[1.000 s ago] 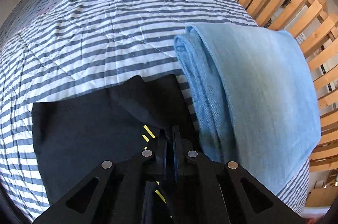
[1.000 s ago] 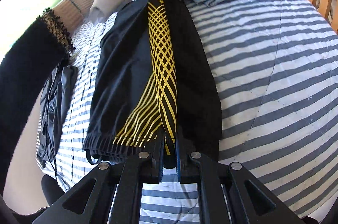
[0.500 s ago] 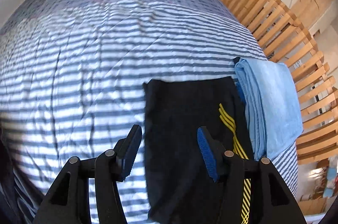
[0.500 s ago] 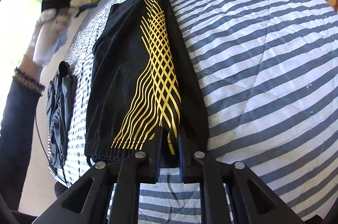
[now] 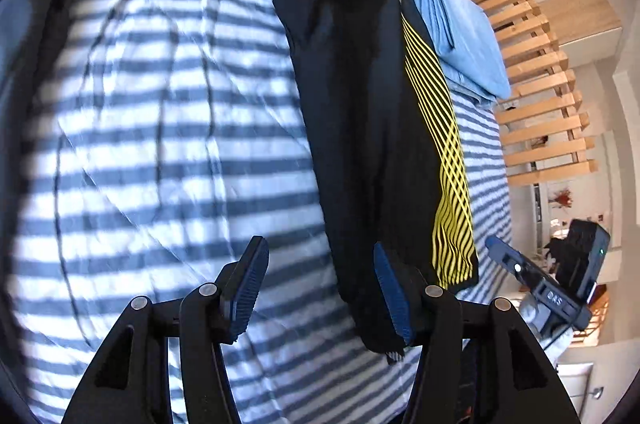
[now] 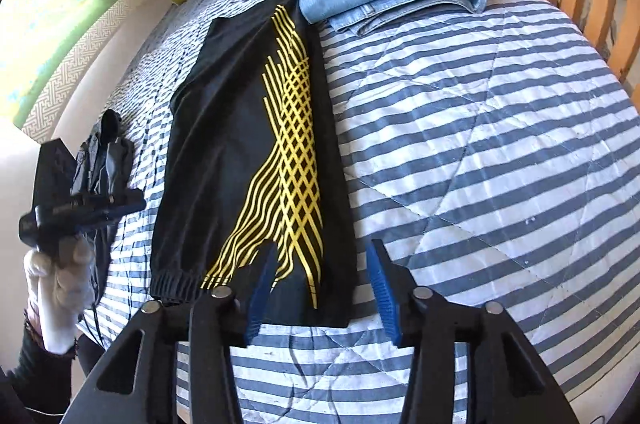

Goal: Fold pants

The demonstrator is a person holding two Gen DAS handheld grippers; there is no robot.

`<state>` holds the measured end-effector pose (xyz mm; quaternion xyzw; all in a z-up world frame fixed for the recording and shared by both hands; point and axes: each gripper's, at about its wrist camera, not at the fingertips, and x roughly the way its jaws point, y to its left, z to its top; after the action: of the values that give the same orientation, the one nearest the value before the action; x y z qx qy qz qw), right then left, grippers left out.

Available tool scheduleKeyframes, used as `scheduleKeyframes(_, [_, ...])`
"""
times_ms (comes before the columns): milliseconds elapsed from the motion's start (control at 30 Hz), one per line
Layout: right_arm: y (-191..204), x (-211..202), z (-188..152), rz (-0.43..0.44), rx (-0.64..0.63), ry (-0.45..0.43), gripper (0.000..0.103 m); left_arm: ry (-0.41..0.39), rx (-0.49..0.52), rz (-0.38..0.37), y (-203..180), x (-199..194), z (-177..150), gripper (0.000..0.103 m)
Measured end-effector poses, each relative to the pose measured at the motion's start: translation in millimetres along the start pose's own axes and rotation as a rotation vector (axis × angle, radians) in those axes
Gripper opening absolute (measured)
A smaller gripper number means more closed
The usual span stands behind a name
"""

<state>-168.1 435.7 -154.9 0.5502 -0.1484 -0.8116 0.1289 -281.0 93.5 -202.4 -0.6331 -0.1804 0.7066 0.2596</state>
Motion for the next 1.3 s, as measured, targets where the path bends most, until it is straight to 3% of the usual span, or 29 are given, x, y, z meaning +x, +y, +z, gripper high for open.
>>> scheduleKeyframes(133, [10.9, 15.8, 5.4, -0.028, -0.039, 0.056, 0.052, 0.044, 0.024, -0.002, -17.5, 20.4, -34.4, 0.060])
scheduleKeyframes(167, [12.9, 21.2, 5.6, -0.047, -0.048, 0.073, 0.052, 0.016, 0.034, 0.014, -22.4, 20.7, -38.3, 0.064])
scheduleKeyframes(267, [15.4, 37.2, 5.1, -0.172, -0.112, 0.107, 0.052, 0.016, 0.030, -0.021, -32.7, 27.3, -38.1, 0.063])
scheduleKeyframes(300, [13.7, 41.7, 5.9, -0.189, -0.116, 0.119, 0.053, 0.019, 0.038, -0.039, -37.1, 30.4, -40.8, 0.056])
scheduleKeyframes(333, [10.5, 45.0, 6.2, -0.173, -0.101, 0.136, 0.053, 0.029, 0.058, -0.024, -43.7, 35.1, -44.0, 0.032])
scheduleKeyframes(400, [7.1, 45.6, 7.3, -0.149, -0.075, 0.138, 0.054, 0.011, 0.121, 0.048, -55.2, 37.3, -48.8, 0.024])
scheduleKeyframes(433, [7.3, 45.6, 7.7, -0.136, -0.070, 0.147, 0.051, 0.008, 0.123, 0.044, -56.2, 34.6, -48.8, 0.017])
scheduleKeyframes(500, [8.8, 46.9, 6.7, -0.057, -0.050, 0.192, 0.016, -0.002, 0.107, 0.003, -54.8, 22.0, -45.0, 0.013])
scheduleKeyframes(567, [16.0, 41.4, 4.7, -0.054, -0.048, 0.185, 0.012, -0.029, 0.111, 0.003, -50.7, -0.9, -44.8, 0.011])
scheduleKeyframes(667, [34.8, 31.8, -4.3, 0.040, -0.050, 0.183, 0.004, -0.059, 0.139, 0.041, -43.1, -35.0, -48.3, 0.011])
scheduleKeyframes(767, [58.1, 22.3, -18.5, 0.108, -0.049, 0.184, 0.004, -0.053, 0.159, 0.064, -35.6, -61.8, -59.4, 0.011])
scheduleKeyframes(867, [71.7, 12.9, -41.0, 0.146, -0.054, 0.196, 0.004, 0.012, 0.183, 0.062, -36.5, -63.7, -77.5, 0.018])
scheduleKeyframes(933, [68.8, 9.2, -57.8, 0.120, -0.061, 0.210, 0.004, 0.077, 0.210, 0.055, -41.7, -53.7, -85.7, 0.031])
scheduleKeyframes(1000, [67.5, 5.7, -74.3, -0.007, -0.121, 0.212, 0.006, 0.058, 0.233, 0.080, -39.3, -55.0, -88.4, 0.036])
scheduleKeyframes(1067, [63.7, 7.0, -81.1, -0.083, -0.145, 0.250, 0.012, 0.018, 0.199, 0.093, -29.0, -61.5, -71.5, 0.037])
scheduleKeyframes(1100, [60.1, 5.0, -79.0, -0.105, -0.132, 0.255, 0.020, -0.008, 0.167, 0.094, -22.0, -65.2, -58.9, 0.037])
scheduleKeyframes(1200, [63.4, -11.4, -57.3, -0.149, -0.139, 0.153, 0.023, -0.103, 0.136, 0.175, -7.6, -76.2, -13.7, 0.037])
scheduleKeyframes(1300, [73.0, -13.0, -28.6, -0.119, -0.161, 0.063, 0.023, -0.155, 0.094, 0.187, 0.9, -77.1, 37.3, 0.039])
